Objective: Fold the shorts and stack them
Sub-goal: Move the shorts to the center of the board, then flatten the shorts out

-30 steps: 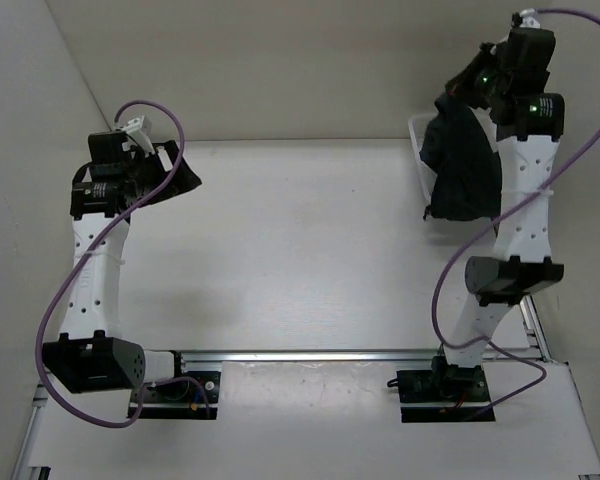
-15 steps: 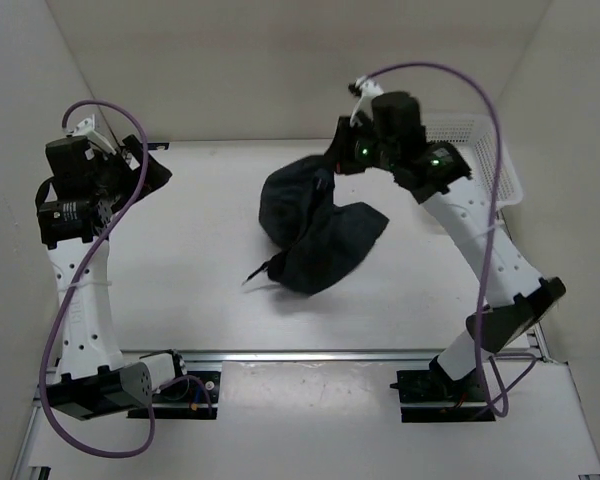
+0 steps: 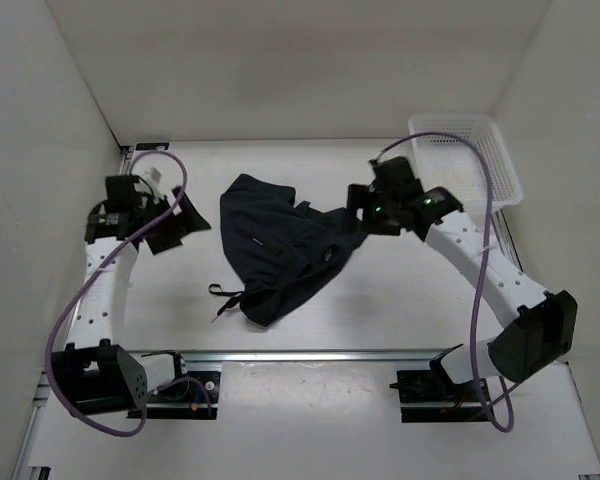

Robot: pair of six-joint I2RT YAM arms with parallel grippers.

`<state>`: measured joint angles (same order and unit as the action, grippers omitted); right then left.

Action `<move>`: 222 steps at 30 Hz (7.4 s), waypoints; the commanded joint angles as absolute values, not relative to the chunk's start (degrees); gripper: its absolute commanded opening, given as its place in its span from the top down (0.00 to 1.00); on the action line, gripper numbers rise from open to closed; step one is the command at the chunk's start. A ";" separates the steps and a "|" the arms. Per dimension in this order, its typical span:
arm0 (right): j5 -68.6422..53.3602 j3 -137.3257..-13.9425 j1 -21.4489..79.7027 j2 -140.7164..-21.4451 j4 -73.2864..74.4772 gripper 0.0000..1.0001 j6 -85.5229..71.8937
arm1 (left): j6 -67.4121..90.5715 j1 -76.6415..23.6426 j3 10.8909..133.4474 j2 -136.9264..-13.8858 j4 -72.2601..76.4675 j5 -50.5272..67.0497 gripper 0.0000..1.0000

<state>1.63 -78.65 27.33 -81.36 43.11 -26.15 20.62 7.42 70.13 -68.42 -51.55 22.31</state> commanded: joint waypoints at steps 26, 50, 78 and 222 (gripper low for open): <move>-3.69 -89.38 30.59 -113.73 36.74 0.47 -28.21 | 40.43 -19.34 42.10 -75.41 -39.81 21.62 0.39; -16.18 -136.08 25.23 -106.02 29.91 1.00 -27.77 | 24.43 0.02 118.25 -76.13 -57.85 18.27 0.90; -7.11 -58.68 20.97 -70.15 34.37 0.49 -29.61 | 28.91 -5.73 78.77 -79.80 -54.40 10.98 0.17; 4.86 -76.01 30.54 -78.82 35.69 1.00 -14.24 | 20.39 6.94 87.78 -85.40 -61.88 16.52 0.87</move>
<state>5.89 -73.06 37.50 -73.30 34.92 -16.99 21.26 7.51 83.85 -79.15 -67.09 15.59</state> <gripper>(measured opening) 0.013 0.127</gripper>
